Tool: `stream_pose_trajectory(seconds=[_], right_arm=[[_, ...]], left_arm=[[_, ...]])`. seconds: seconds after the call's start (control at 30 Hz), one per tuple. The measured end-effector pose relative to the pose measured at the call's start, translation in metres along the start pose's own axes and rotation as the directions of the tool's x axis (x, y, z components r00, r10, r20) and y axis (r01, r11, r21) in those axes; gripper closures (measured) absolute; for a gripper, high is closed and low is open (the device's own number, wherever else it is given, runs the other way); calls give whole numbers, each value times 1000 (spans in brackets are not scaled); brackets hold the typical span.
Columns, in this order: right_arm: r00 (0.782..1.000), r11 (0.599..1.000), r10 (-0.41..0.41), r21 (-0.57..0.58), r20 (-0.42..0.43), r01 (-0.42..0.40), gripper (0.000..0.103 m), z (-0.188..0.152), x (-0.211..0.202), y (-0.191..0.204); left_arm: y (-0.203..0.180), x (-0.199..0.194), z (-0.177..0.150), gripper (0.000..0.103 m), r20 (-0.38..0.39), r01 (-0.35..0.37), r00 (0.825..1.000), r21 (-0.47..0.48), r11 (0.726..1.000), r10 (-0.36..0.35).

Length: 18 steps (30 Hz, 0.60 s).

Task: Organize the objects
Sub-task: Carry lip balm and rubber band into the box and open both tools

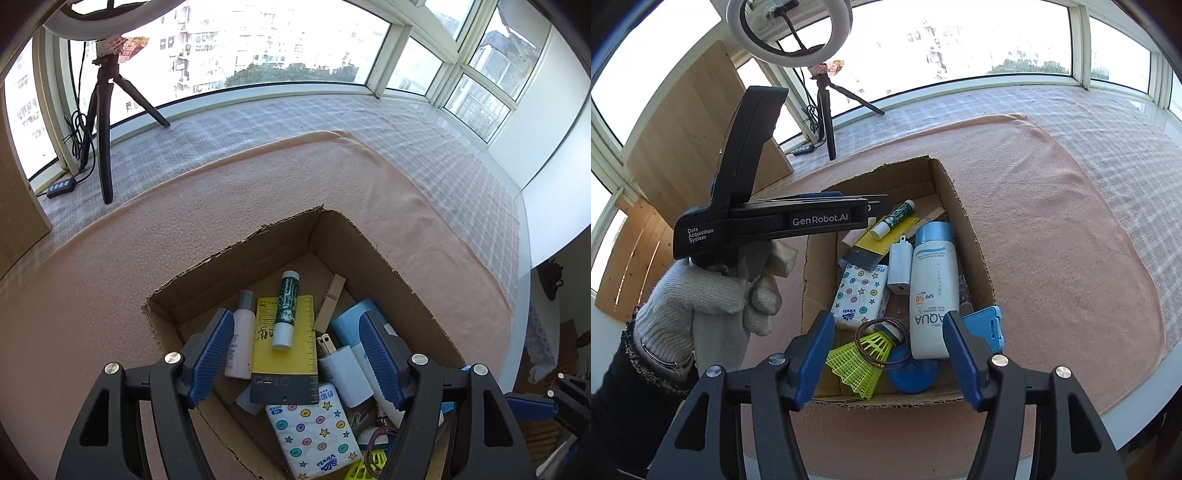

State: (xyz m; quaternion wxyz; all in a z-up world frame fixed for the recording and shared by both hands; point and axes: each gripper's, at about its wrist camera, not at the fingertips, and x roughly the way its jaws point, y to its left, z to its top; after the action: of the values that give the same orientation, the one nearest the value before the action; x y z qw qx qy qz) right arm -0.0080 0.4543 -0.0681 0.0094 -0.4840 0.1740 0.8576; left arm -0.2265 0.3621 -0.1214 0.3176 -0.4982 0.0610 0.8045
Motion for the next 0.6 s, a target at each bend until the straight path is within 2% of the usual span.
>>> stream_pose_trajectory(seconds=[0.3,0.6], right_arm=[[1000,1000,-6,3,-2,6,46,0,2,2],[999,999,-38,-8,-4,38,46,1,6,9]], left_arm=[[5,-12,-4,30,19,-23,1000,-2,1000,23],[16,-48,-17,30,59,-69,996,-3,998,69]])
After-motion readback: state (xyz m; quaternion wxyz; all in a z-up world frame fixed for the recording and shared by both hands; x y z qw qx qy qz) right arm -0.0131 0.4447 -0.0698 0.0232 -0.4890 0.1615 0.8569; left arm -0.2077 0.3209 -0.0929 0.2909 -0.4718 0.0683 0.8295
